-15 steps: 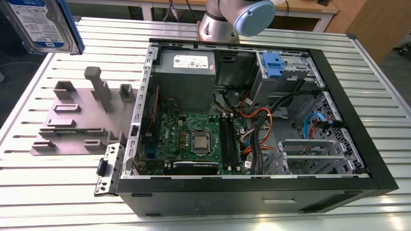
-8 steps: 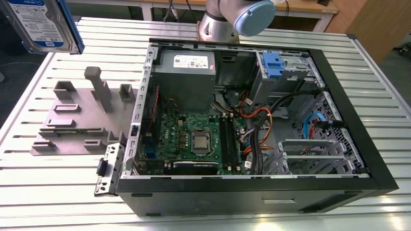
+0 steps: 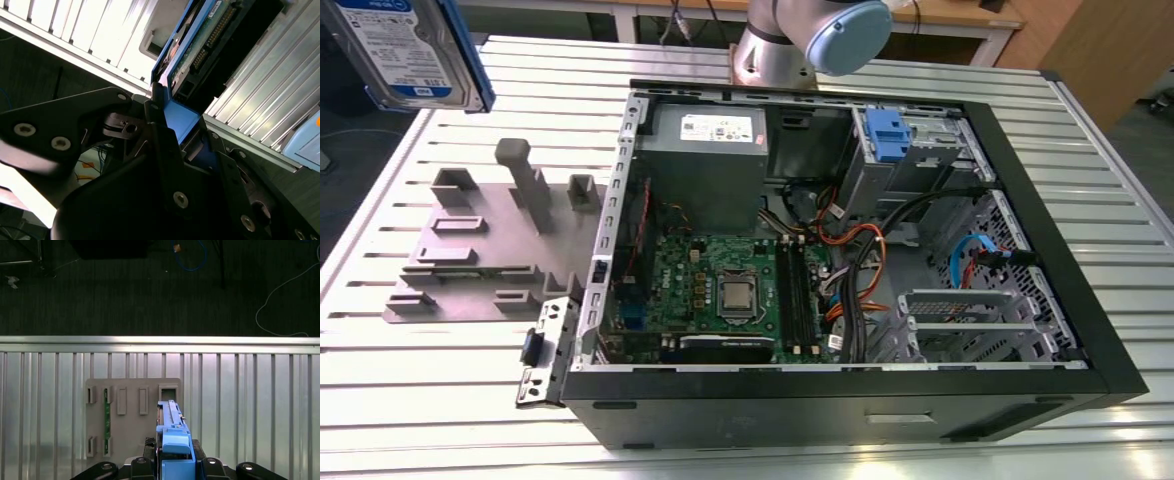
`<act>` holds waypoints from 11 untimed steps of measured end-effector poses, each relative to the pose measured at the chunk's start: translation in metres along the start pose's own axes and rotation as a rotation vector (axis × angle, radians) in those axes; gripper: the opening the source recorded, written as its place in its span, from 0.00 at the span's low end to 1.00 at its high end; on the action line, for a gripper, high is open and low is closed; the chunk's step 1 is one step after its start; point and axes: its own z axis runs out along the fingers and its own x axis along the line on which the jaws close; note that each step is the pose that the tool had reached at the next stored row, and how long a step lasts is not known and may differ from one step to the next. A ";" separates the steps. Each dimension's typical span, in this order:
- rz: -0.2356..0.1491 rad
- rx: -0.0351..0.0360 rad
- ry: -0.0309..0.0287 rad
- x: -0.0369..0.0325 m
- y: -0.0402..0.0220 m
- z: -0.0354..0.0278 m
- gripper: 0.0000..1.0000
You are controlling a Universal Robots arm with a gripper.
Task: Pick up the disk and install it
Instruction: 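Pick up the disk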
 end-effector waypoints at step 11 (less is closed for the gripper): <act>0.000 0.0001 0.0001 0.0004 0.0000 -0.0024 0.36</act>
